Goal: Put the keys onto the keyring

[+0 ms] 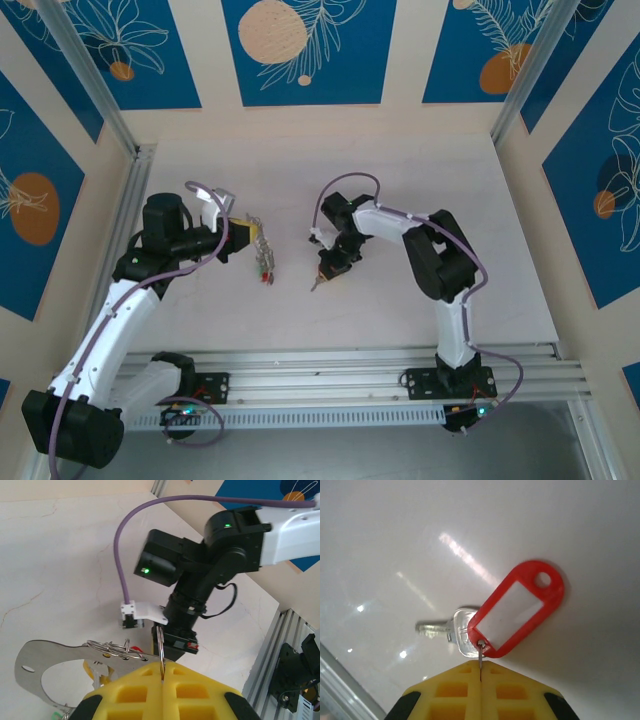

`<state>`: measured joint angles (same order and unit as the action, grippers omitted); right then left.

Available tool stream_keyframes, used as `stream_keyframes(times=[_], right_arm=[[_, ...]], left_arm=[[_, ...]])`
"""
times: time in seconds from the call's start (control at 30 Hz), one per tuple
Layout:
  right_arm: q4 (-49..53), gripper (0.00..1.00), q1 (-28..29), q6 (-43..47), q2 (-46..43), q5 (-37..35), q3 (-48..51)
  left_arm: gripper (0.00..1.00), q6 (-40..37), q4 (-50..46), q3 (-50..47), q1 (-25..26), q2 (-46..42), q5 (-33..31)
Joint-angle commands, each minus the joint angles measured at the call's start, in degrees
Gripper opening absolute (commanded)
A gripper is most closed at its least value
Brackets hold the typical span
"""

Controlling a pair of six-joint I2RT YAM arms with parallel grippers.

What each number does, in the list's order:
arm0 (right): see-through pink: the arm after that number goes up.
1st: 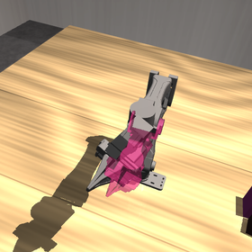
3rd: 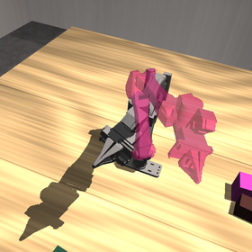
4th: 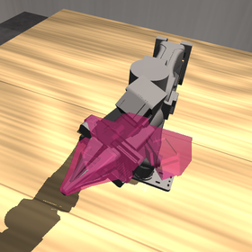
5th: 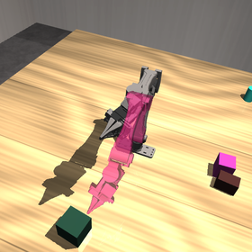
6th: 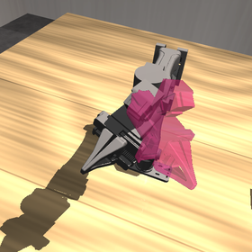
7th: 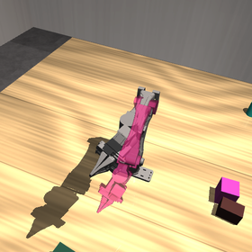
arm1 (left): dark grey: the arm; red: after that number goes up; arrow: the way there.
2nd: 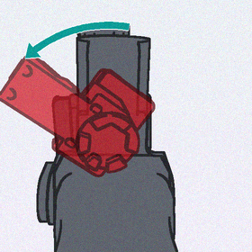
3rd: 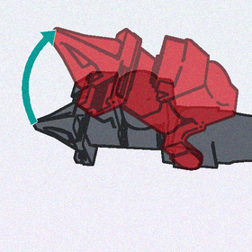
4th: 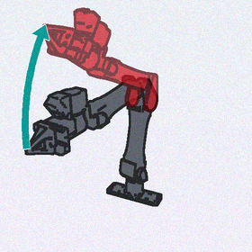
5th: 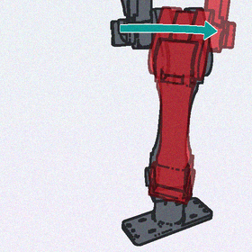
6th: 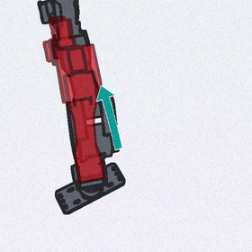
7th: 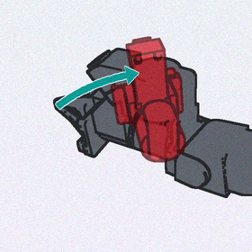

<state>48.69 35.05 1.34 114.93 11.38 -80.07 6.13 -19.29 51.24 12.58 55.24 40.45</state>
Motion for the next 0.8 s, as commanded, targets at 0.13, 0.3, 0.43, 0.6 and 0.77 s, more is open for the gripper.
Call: stream_keyframes(times=[0.13, 0.3, 0.43, 0.6, 0.77], right_arm=[[-8.6, 0.0, 6.3, 3.6, -24.7, 4.9, 8.0], [-11.5, 0.0, 10.0, 3.9, -36.1, 7.1, 8.2], [-12.6, 0.0, 12.4, 2.0, -40.9, 10.0, 4.3], [-16.8, 0.0, 14.6, -0.7, -45.3, 15.8, 0.5], [-22.4, 0.0, 15.5, -4.7, -47.8, 22.0, -1.3]], left_arm=[[0.0, 0.4, 3.5, 0.3, -1.0, -0.4, 1.7], [0.0, 0.5, 4.3, 2.5, -0.7, -2.5, 3.9], [0.0, -1.8, 0.5, 7.9, -0.1, -5.3, 4.6], [0.0, -4.9, -6.4, 15.1, 0.5, -7.3, 5.6], [0.0, -5.0, -8.3, 19.0, 2.0, -8.6, 6.7]])
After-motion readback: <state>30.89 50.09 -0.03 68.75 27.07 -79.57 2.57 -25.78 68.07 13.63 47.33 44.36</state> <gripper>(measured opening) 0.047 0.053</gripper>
